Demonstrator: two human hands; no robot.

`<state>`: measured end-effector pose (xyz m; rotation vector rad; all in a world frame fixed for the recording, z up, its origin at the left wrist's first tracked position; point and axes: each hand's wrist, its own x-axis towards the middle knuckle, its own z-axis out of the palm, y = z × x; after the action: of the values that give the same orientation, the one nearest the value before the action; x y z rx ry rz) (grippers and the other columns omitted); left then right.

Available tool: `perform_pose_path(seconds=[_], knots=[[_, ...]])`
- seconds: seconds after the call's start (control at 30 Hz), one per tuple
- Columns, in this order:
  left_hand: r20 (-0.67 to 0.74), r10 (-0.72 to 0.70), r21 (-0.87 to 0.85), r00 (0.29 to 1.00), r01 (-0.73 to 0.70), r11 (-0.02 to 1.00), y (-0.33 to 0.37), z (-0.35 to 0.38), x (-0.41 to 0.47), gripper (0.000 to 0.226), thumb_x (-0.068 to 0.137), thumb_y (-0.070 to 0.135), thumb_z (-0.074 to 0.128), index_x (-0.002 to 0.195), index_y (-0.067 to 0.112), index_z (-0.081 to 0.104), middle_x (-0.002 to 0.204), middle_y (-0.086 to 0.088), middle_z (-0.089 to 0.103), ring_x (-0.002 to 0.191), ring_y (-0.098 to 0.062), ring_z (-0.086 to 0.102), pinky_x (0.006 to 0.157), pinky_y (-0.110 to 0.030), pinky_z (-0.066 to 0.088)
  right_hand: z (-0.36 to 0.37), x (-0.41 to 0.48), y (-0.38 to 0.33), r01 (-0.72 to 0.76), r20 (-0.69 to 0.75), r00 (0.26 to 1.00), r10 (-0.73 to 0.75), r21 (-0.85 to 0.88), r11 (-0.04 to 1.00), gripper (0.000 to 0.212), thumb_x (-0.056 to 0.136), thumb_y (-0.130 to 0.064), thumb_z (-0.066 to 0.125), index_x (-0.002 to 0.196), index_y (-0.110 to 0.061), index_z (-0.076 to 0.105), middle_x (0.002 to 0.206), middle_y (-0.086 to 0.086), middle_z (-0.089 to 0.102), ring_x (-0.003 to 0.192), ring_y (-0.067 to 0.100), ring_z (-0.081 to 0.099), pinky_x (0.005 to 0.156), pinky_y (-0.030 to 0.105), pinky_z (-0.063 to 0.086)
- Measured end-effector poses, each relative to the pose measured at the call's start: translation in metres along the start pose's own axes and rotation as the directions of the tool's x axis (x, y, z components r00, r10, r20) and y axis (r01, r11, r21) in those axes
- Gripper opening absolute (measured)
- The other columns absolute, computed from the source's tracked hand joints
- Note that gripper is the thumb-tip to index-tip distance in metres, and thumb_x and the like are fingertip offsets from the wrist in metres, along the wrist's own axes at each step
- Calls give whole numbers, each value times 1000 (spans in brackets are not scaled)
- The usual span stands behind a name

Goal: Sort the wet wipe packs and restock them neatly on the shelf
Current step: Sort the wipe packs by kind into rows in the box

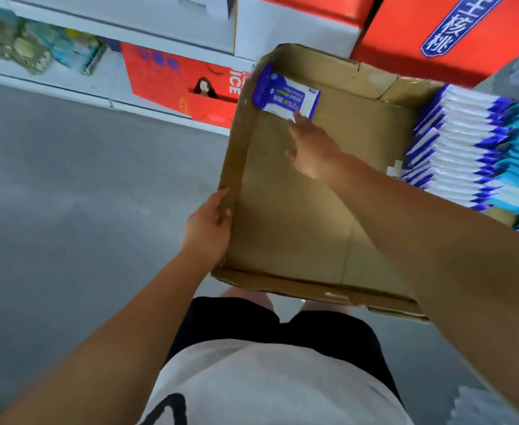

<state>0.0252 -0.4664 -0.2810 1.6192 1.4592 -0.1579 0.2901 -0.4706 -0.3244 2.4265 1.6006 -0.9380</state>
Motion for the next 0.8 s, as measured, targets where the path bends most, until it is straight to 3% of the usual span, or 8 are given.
perform_pose_path(seconds=[0.13, 0.23, 0.3, 0.43, 0.53, 0.6, 0.67, 0.8], knots=[[31, 55, 15, 998, -56, 998, -9, -7, 3, 48, 107, 14, 46, 151, 34, 47, 113, 12, 57, 97, -8, 53, 90, -21, 43, 36, -50, -2, -12, -23, 1000, 14, 48, 999, 56, 97, -16, 55, 149, -7, 38, 168, 7, 2, 148, 27, 27, 117, 38, 30], [17, 112, 46, 994, -112, 993, -15, -9, 4, 50, 106, 8, 45, 149, 33, 50, 129, 3, 65, 108, -18, 62, 95, -21, 43, 71, -109, -11, 7, -44, 999, -2, 115, 993, 52, 95, -18, 57, 144, -6, 45, 167, 10, 11, 147, 31, 28, 114, 41, 36], [11, 135, 52, 991, -136, 989, -18, -8, 5, 52, 105, 7, 45, 149, 34, 51, 133, -1, 66, 112, -21, 63, 95, -22, 44, 90, -139, -16, -1, -48, 999, 9, 168, 986, 43, 93, -19, 60, 135, -7, 55, 163, 9, 26, 142, 30, 35, 106, 40, 41], [-10, 136, 39, 991, -136, 990, -20, -4, -1, 53, 105, 8, 44, 149, 36, 49, 107, 4, 67, 86, -12, 60, 84, -23, 46, 101, -156, -13, -88, -146, 976, 162, 416, 905, 29, 88, -12, 69, 117, -9, 67, 126, 10, 63, 118, 30, 56, 91, 38, 51], [-48, 103, -4, 994, -103, 995, -28, 3, -15, 46, 105, 10, 47, 144, 33, 56, 98, 4, 65, 78, -8, 58, 78, -16, 44, 89, -139, -8, -183, -184, 932, 311, 500, 846, 40, 86, -17, 72, 124, -10, 60, 128, 8, 58, 118, 26, 50, 86, 25, 38], [-66, 105, -8, 992, -106, 994, -35, 7, -25, 42, 103, 12, 50, 141, 30, 58, 92, 5, 64, 73, -3, 57, 67, -6, 39, 84, -125, -4, -276, -151, 898, 414, 539, 795, 55, 82, -27, 78, 129, -11, 53, 131, 8, 51, 120, 25, 47, 86, 28, 36], [-64, 76, -39, 995, -79, 996, -39, 10, -32, 41, 104, 16, 53, 142, 31, 57, 102, 5, 65, 79, 2, 59, 70, -3, 40, 88, -114, -1, -373, -69, 867, 493, 564, 736, 70, 75, -34, 84, 131, -10, 48, 130, 10, 50, 118, 28, 49, 87, 34, 43], [-111, 68, 15, 991, -66, 998, -36, 14, -41, 39, 102, 19, 57, 141, 24, 57, 143, -2, 53, 120, -20, 58, 101, -33, 49, 96, -115, -2, -476, 137, 813, 566, 715, 511, 61, 72, -35, 88, 117, -12, 55, 104, -2, 63, 91, 18, 61, 69, 27, 46]])
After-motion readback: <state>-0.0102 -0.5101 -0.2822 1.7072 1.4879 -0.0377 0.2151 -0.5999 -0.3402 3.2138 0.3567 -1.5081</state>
